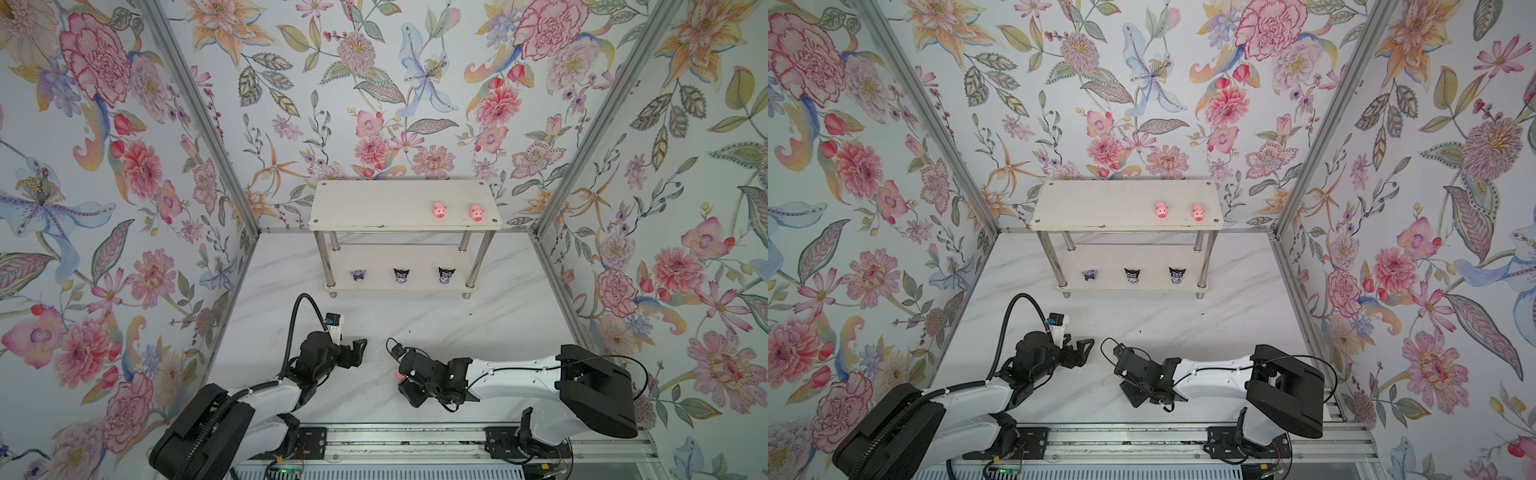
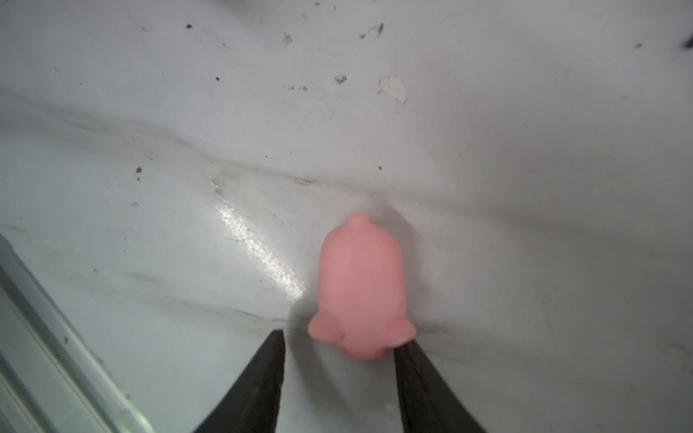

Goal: Place and organize the plastic toys onto the shelf
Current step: 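Close the right gripper on a pink pig on the table, then lift the pink pig with the right gripper and carry it to the shelf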

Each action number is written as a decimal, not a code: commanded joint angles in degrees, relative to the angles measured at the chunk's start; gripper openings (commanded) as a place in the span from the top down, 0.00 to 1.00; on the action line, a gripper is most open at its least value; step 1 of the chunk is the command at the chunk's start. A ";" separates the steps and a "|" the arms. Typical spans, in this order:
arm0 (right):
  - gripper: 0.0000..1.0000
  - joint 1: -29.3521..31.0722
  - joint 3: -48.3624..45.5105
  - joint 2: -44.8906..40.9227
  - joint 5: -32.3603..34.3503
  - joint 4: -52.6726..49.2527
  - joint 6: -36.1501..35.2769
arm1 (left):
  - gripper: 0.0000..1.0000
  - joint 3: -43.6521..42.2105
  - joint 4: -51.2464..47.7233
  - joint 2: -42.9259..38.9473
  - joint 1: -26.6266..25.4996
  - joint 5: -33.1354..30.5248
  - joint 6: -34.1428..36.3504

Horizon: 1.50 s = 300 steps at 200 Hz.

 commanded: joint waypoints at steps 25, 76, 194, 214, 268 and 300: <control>0.53 0.41 1.10 2.09 6.20 3.10 2.66 | 0.07 1.02 0.83 0.52 0.81 0.29 0.51; 0.60 0.49 2.26 3.15 10.05 3.16 4.85 | 0.07 1.23 1.04 1.27 0.75 0.73 0.38; 0.86 -7.40 33.61 -2.19 22.92 -26.73 -2.00 | 0.07 1.65 0.92 2.11 0.84 0.91 0.20; 0.86 -9.41 45.32 0.94 26.83 -31.90 -7.63 | 0.07 1.35 1.10 1.63 0.86 0.67 0.11; 0.86 -14.93 75.94 12.53 31.24 -37.27 -17.21 | 0.07 1.10 1.37 1.01 0.83 0.95 0.00; 0.86 -17.95 85.99 18.00 29.29 -37.67 -18.22 | 0.07 1.04 1.67 1.03 0.77 1.00 -0.09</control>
